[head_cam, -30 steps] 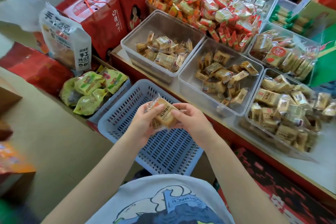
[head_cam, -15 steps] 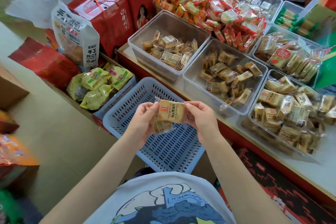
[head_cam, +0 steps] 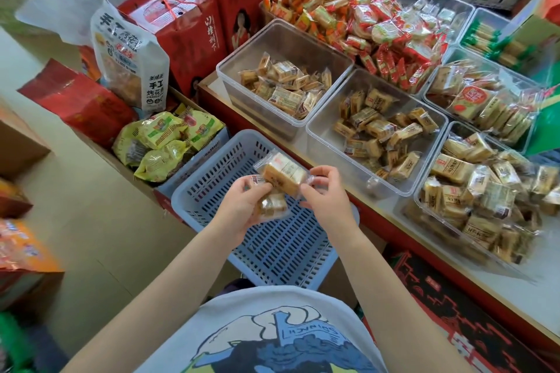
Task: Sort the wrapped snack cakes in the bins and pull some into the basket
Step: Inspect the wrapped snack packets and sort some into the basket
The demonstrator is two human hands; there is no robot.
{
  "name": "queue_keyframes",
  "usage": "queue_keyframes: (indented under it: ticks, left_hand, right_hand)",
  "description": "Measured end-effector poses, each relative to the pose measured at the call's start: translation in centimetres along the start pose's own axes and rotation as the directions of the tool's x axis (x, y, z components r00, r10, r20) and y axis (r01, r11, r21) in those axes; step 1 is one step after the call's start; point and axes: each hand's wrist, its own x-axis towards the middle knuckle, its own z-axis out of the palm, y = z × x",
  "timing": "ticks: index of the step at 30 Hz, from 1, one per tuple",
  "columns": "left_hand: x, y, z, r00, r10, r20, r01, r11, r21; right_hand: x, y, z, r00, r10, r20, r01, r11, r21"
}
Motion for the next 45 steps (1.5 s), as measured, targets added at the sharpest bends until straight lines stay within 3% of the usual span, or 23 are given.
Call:
queue_keyframes:
  ticks: [2, 5, 10, 15, 17, 20, 22, 24, 30, 35, 39, 42, 45]
  left_hand:
    - [0.0, -0.1, 0.2, 0.999, 0.033, 0.006, -0.034, 0.997, 0.062]
    - [0.0, 0.2, 0.5, 0.992, 0.102, 0.069, -0.111, 0.983, 0.149]
    - [0.2, 0.3, 0.6, 0.962, 0.196, 0.192, -0.245, 0.929, 0.277]
    - [0.4, -0.1, 1.2, 0.943, 0.224, 0.247, -0.305, 0.880, 0.364]
    - [0.5, 0.0, 1.4, 0.956, 0.195, 0.219, -0.257, 0.916, 0.308]
    - [0.9, 0.3, 1.0, 0.994, 0.067, 0.082, -0.074, 0.994, 0.080]
    - [1.4, 0.7, 0.6, 1.000, -0.011, 0.029, 0.014, 0.996, -0.090]
    - [1.3, 1.3, 0.7, 0.998, -0.056, 0.003, 0.055, 0.989, -0.137]
    - [0.8, 2.1, 1.5, 0.986, -0.003, 0.166, 0.005, 1.000, -0.011]
    - [0.5, 2.8, 1.0, 0.968, -0.052, 0.246, 0.140, 0.924, -0.356]
    - [0.8, 3.1, 0.7, 0.982, -0.039, 0.182, 0.098, 0.940, -0.326]
    - [0.6, 3.5, 0.6, 0.978, -0.025, 0.209, 0.077, 0.967, -0.243]
    - [0.7, 3.7, 0.6, 0.971, 0.018, 0.239, -0.005, 0.998, -0.057]
  right_hand:
    - [0.1, 0.3, 0.1, 0.994, -0.085, 0.063, 0.091, 0.991, -0.096]
    - [0.3, 0.1, -0.1, 0.988, -0.063, 0.142, 0.073, 0.995, -0.064]
    - [1.2, -0.7, -0.6, 0.986, -0.080, 0.147, 0.079, 0.997, 0.016]
    - [1.9, -1.3, -0.5, 0.993, -0.093, 0.076, 0.098, 0.992, -0.075]
    - [2.4, -1.0, -0.6, 0.996, -0.074, 0.053, 0.080, 0.990, -0.115]
    - [2.7, -0.9, -0.9, 0.998, -0.002, 0.059, 0.006, 0.998, -0.068]
    - [2.6, -1.0, -1.0, 0.995, 0.056, 0.079, -0.056, 0.998, -0.003]
    - [2.4, -1.2, -0.8, 0.989, 0.088, 0.123, -0.094, 0.995, 0.040]
    - [1.9, -1.9, 0.5, 0.958, 0.089, 0.273, -0.138, 0.976, 0.167]
    - [2.2, -1.5, -0.1, 0.961, 0.104, 0.258, -0.158, 0.967, 0.202]
    - [2.6, -1.5, -0.8, 0.973, 0.093, 0.210, -0.140, 0.965, 0.220]
    - [2.7, -1.6, -1.2, 0.975, 0.091, 0.203, -0.139, 0.962, 0.236]
    - [2.6, -1.8, -1.5, 0.977, 0.055, 0.208, -0.108, 0.960, 0.257]
